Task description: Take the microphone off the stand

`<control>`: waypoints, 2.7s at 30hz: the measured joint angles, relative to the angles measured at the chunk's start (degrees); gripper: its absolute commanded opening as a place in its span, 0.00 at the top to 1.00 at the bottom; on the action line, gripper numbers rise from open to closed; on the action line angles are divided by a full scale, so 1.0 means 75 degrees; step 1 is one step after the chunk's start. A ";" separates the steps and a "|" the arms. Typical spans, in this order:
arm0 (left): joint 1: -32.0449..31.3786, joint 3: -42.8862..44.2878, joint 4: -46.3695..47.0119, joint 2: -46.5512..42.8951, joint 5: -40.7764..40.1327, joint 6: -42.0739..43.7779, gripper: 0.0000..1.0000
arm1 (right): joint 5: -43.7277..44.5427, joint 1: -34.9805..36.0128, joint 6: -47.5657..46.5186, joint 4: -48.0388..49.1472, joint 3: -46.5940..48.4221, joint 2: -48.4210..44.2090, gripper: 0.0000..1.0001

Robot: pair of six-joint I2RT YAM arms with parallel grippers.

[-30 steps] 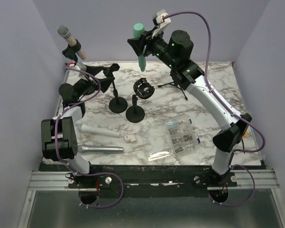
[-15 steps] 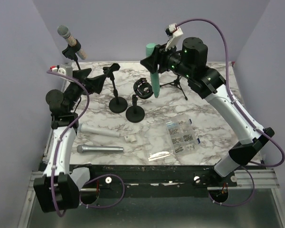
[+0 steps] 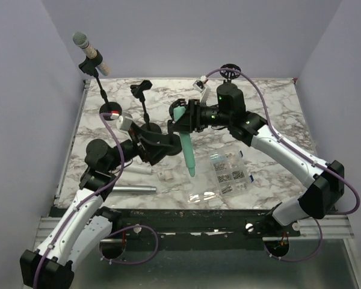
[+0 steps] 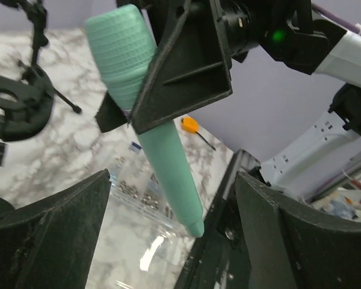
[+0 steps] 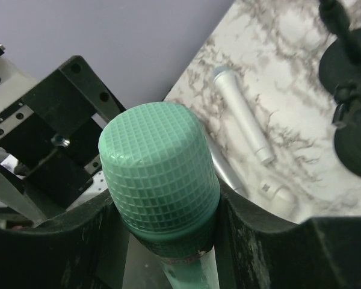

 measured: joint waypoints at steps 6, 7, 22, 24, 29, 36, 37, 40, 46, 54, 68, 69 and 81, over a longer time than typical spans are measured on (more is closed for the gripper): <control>-0.1052 0.0070 -0.0629 0.1128 -0.0119 -0.0425 0.26 | -0.0501 0.0096 0.0924 0.0968 -0.0746 0.0000 0.93; -0.1107 0.0067 -0.0653 0.1259 -0.0117 -0.0533 0.29 | -0.0516 0.0122 0.0994 0.1087 -0.0746 0.0000 0.93; -0.1894 -0.0038 -0.0242 0.1539 -0.0568 -0.1247 1.00 | -0.0402 0.0399 0.1142 0.1757 -0.0839 0.0003 0.24; -0.1906 -0.0038 -0.0542 0.1311 -0.0866 -0.1148 1.00 | -0.0239 0.0431 0.1116 0.1652 -0.0839 0.0000 0.07; -0.1862 0.0076 -0.2212 0.0385 -0.2296 -0.1072 1.00 | 0.1399 0.0478 0.0708 0.0463 -0.0650 -0.0070 0.00; -0.1440 0.1075 -0.6187 -0.0020 -0.5324 -0.2092 1.00 | 0.3672 0.0428 0.0221 -0.0417 -0.0478 -0.0921 0.00; -0.1215 0.1142 -0.6665 -0.0017 -0.5756 -0.2384 1.00 | 0.3858 0.0423 0.0172 -0.0431 -0.0478 -0.1093 0.00; -0.0402 0.1250 -0.7787 0.0259 -0.6717 -0.3279 1.00 | 0.4173 0.0425 0.0076 -0.0408 -0.0478 -0.1448 0.00; 0.0303 0.1859 -0.8687 0.2180 -0.8224 -0.4768 1.00 | 0.4377 0.0425 0.0017 -0.0420 -0.0554 -0.1620 0.00; 0.0694 0.2841 -0.9005 0.5094 -0.8661 -0.6455 1.00 | 0.4575 0.0425 -0.0035 -0.0565 -0.0743 -0.1920 0.00; 0.0845 0.3174 -0.9171 0.6747 -0.8603 -0.7388 0.87 | 0.4803 0.0425 -0.0099 -0.0525 -0.1084 -0.2407 0.00; 0.0866 0.3185 -0.9165 0.6793 -0.8559 -0.7417 0.85 | 0.4803 0.0425 -0.0102 -0.0525 -0.1122 -0.2407 0.00; 0.0938 0.3226 -0.9133 0.7082 -0.8274 -0.7638 0.50 | 0.4922 0.0425 -0.0213 -0.0478 -0.1262 -0.2442 0.00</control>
